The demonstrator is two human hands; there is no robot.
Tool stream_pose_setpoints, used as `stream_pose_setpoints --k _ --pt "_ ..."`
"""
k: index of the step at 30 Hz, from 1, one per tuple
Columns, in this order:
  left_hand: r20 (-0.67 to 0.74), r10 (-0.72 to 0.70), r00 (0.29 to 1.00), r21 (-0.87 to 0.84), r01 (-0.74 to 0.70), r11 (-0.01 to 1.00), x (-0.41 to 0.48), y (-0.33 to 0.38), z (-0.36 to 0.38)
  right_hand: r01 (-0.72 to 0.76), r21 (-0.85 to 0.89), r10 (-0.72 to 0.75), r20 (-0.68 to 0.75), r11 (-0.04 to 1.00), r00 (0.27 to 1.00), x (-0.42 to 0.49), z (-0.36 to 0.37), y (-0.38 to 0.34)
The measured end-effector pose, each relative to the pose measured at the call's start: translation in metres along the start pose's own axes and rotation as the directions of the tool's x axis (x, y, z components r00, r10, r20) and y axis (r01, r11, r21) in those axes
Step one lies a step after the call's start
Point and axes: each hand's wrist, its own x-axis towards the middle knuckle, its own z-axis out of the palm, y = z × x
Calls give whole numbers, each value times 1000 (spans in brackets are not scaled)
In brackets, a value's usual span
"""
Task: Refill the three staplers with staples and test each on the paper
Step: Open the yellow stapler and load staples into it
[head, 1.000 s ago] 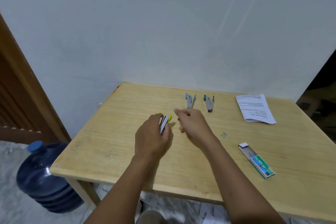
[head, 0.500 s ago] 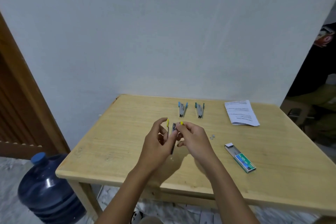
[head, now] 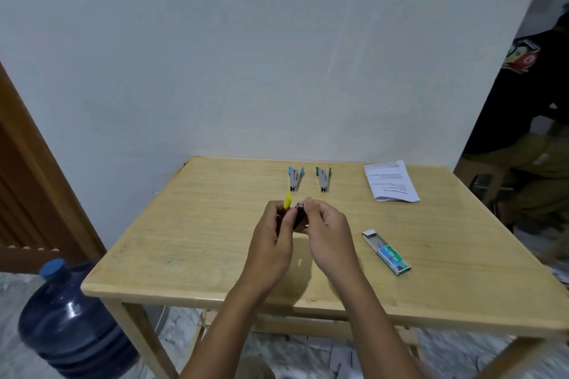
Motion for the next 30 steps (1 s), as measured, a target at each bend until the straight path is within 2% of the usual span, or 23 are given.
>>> stream_pose_setpoints --k 5,8,11,13,15,17,19,21,22,24,26,27,30 --pt "-103 -3 995 -59 -3 998 -3 1 11 -50 21 53 -125 999 991 -3 3 -5" --pt "-272 -121 955 -236 56 970 6 4 7 -170 180 202 -172 969 964 -3 -2 -1" --pt "-261 -226 938 -381 115 917 17 6 2 -258 399 320 -99 880 942 -6 -8 0" --pt "-221 -382 897 -554 207 806 22 6 1 -315 569 386 -5 759 922 -8 -11 -1" --pt "-177 -541 822 -713 272 646 26 4 -3 -386 619 413 109 684 904 -9 -16 1" --pt "-124 -662 739 -858 255 445 29 4 -9 -485 479 420 242 732 874 -11 -25 6" --pt "-64 -713 698 -919 237 314 30 3 -14 -529 228 429 371 817 823 -14 -32 8" --pt "-18 -720 694 -909 288 300 29 2 -15 -493 40 428 438 869 790 -15 -36 6" --pt "7 -715 699 -892 328 312 29 2 -14 -455 -11 413 438 891 798 -15 -35 4" --pt "62 -698 713 -849 406 339 27 3 -11 -331 -55 327 372 942 869 -12 -32 1" --pt "120 -670 733 -799 472 373 24 5 -7 -132 -125 159 240 983 958 -8 -29 -4" --pt "149 -654 742 -771 501 393 22 7 -6 -15 -172 49 196 985 979 -5 -28 -6" --pt "227 -607 762 -696 563 446 16 12 0 242 -262 -181 236 934 955 -1 -23 -13"
